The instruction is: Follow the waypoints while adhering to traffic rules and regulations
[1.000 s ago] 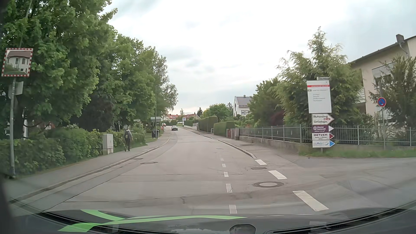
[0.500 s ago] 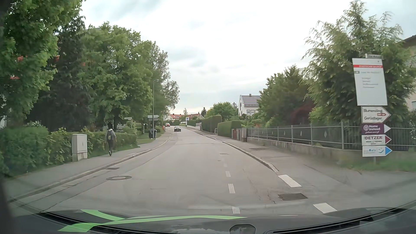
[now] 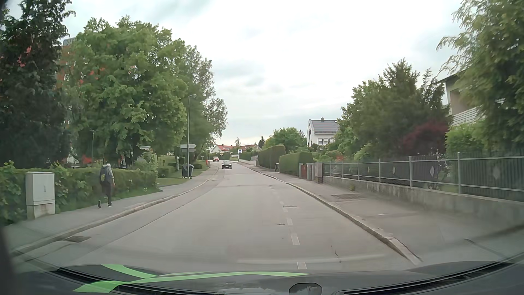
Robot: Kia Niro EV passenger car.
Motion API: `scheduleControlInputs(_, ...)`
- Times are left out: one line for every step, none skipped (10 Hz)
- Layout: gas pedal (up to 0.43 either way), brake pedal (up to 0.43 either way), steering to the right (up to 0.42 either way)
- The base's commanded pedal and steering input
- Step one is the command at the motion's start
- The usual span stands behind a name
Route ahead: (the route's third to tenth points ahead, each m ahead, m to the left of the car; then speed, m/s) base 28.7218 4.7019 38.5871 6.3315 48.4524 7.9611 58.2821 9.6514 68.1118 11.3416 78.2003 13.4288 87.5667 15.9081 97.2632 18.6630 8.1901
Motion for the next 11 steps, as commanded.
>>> scheduleControlInputs(0.079, 0.000, -0.019)
scheduleControlInputs(0.079, 0.000, -0.019)
scheduleControlInputs(0.079, 0.000, -0.019)
scheduleControlInputs(0.079, 0.000, -0.019)
scheduleControlInputs(0.079, 0.000, -0.019)
scheduleControlInputs(0.079, 0.000, -0.019)
scheduleControlInputs(0.079, 0.000, -0.019)
scheduleControlInputs(0.079, 0.000, -0.019)
scheduleControlInputs(0.079, 0.000, -0.019)
scheduleControlInputs(0.079, 0.000, -0.019)
scheduleControlInputs(0.079, 0.000, -0.019)
